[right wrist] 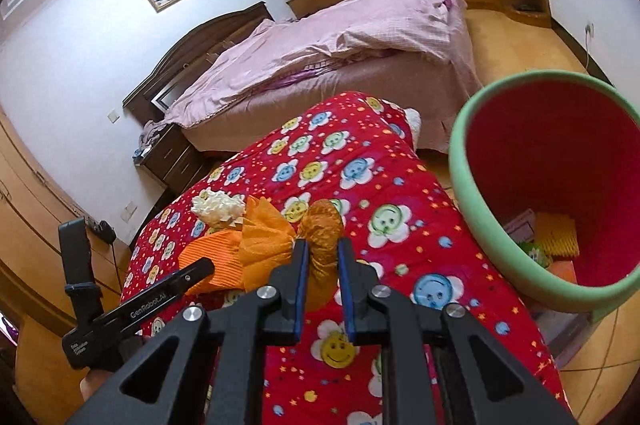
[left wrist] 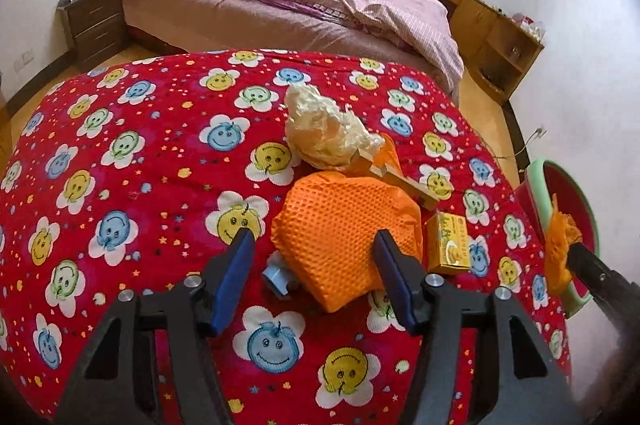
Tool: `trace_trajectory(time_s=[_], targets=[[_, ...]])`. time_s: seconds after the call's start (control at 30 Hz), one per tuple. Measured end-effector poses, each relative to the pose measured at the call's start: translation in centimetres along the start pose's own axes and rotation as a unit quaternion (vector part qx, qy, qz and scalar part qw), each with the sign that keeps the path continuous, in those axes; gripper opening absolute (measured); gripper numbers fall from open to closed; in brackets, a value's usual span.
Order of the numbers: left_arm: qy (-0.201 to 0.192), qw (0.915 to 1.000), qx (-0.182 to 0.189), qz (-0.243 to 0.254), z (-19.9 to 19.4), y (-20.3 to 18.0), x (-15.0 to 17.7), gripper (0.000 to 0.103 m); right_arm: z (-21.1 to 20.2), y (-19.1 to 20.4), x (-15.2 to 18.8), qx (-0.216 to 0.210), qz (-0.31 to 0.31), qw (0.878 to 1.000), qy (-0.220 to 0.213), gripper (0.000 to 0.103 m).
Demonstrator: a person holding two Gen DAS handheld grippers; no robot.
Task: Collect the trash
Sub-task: 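Grasp the knotted orange mesh bag with right tool while left tool grasps orange mesh net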
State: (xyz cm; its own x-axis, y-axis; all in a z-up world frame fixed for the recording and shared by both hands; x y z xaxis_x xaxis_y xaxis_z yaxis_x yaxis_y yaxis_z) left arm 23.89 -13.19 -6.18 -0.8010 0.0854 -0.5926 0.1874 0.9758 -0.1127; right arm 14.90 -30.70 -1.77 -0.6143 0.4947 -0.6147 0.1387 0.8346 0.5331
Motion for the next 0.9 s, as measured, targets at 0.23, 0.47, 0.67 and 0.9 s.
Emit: trace_trajectory(time_s=[0.23,0.47,0.67,0.9], targets=[[-0.023,0.9991,-0.01,0.035,-0.7,-1.2,0.2,0.028,-0.8,-1.2,0.1,0.001,0.014,1.0,-0.006,0.017],[-0.036,0.9979,0.03,0.045,-2.8,-2.8,0.7,0.008,-2.0,-1.4,0.1,-0.003,0.021,1.0,-0.015,0.017],[-0.054,0.9968,0.05,0.033,-5.8,-3.3,1.6,0.006,-3.2,-1.1,0.4,-0.008,0.02,1.0,-0.022,0.017],[-0.08,0.9944,0.067,0.016,-9.8,-3.0,2.0,0.006,-4.9,-0.2,0.6,-0.019,0.017,0.999,-0.036,0.017]])
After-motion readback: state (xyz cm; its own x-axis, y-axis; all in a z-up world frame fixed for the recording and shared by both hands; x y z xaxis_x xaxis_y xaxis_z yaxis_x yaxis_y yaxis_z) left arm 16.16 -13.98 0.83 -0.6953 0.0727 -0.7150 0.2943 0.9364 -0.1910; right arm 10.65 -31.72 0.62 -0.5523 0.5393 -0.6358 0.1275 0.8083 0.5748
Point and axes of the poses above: each gripper's, at about its wrist camera, not at the fingertips, and z roughly the way its jaws point, y to its left, x to its underside, the point moved 9 cm from there along z, roughly the way its jaws point, and after that the axes turned 7 degrees about -x, right-handed, at the moved point
